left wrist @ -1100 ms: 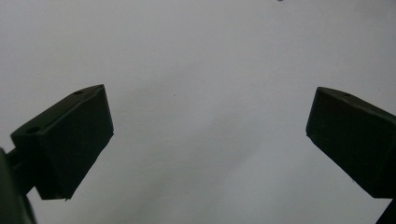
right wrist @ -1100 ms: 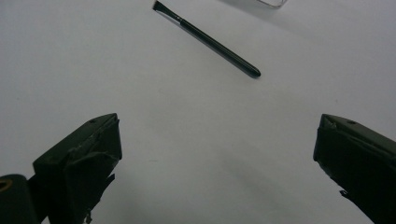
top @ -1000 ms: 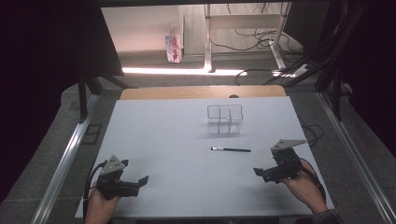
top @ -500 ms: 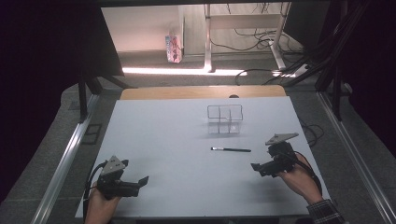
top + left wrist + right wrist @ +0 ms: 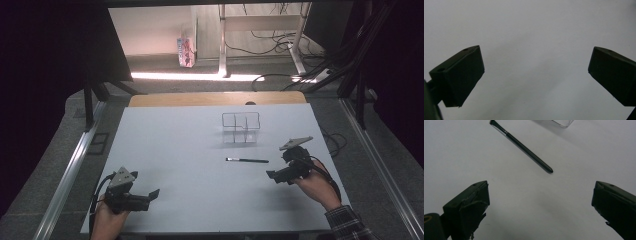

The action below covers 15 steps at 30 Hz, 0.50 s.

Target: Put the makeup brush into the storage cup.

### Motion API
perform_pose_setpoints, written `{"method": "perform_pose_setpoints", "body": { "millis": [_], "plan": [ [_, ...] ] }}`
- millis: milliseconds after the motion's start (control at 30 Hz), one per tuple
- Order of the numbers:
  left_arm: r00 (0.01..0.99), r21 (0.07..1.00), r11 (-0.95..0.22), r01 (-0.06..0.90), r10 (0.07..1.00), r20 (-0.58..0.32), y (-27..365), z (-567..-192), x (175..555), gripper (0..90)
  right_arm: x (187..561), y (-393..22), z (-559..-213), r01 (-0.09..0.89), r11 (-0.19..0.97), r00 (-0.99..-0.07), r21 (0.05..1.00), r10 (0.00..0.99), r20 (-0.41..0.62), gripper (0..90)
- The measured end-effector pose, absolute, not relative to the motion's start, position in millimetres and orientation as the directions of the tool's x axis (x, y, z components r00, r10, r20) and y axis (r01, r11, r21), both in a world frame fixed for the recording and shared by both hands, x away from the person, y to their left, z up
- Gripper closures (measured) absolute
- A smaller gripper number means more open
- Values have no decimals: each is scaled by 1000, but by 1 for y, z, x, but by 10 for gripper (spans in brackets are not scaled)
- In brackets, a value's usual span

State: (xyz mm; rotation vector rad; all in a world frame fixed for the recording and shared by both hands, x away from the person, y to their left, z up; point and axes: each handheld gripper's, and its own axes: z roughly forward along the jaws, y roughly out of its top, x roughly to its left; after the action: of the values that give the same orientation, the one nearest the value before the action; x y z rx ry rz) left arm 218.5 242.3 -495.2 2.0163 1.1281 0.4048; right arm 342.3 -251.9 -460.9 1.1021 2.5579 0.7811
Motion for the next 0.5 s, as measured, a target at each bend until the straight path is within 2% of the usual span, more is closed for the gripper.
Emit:
{"method": "perform_pose_setpoints", "body": {
  "millis": [500],
  "plan": [
    [557, 753, -310, 581, 825, -90, 242, -495, 219, 8, 358, -235, -463, 612, 592, -685, 524, 728, -23, 8]
  ]
}}
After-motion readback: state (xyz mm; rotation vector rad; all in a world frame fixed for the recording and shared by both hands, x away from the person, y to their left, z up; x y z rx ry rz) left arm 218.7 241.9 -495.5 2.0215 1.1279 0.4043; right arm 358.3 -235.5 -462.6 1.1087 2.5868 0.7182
